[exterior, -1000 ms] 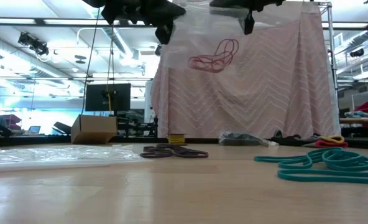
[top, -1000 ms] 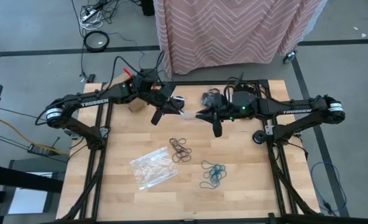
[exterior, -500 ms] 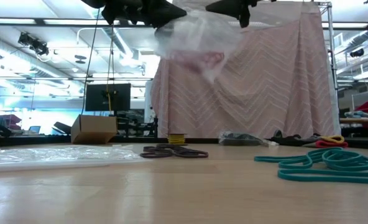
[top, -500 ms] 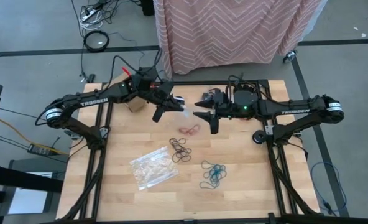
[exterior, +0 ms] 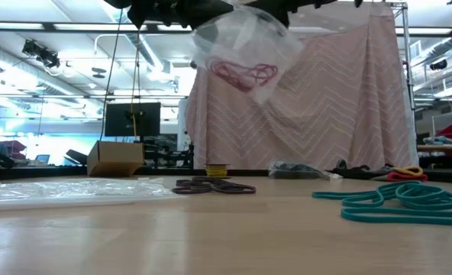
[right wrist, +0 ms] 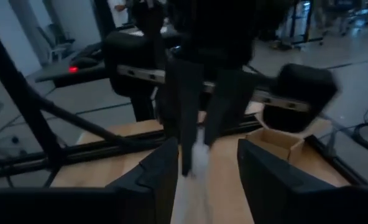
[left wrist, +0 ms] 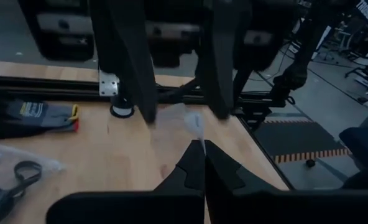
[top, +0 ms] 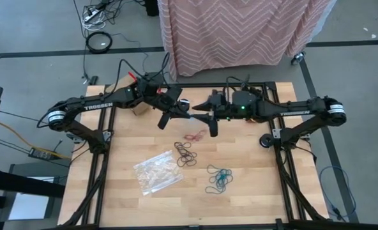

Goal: Sort rubber bands
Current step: Close the transparent zip bag

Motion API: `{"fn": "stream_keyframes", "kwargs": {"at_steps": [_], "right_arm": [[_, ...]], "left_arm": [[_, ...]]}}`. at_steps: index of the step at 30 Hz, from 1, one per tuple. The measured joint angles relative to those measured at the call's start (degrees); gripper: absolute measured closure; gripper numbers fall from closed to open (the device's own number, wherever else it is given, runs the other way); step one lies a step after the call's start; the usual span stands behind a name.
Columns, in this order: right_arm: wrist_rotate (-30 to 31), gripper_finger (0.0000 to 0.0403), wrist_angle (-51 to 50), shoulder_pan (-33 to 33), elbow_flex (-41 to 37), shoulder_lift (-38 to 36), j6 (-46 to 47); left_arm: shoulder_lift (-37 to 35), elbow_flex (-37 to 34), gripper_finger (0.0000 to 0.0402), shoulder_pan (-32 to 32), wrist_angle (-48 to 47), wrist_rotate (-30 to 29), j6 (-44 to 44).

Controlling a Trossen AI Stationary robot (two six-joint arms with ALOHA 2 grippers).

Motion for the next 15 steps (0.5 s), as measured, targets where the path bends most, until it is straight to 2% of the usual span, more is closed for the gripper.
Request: {"fn": "stream_keyframes", "kwargs": {"at_steps": [7, 15], "right_arm": [[-0.36, 0.0269, -3.38, -0.11, 2.41, 2.25, 0.49], [-0.78, 0.0345, -4.33, -0.11, 2.31, 1.74, 0.86]], "left_arm": [[-0.01, 0.04, 0.0401, -0.06, -0.24, 0.00, -0.29], [-0.04, 0.04, 0.0401, -0.07, -0.99, -0.02, -0.20]]}}
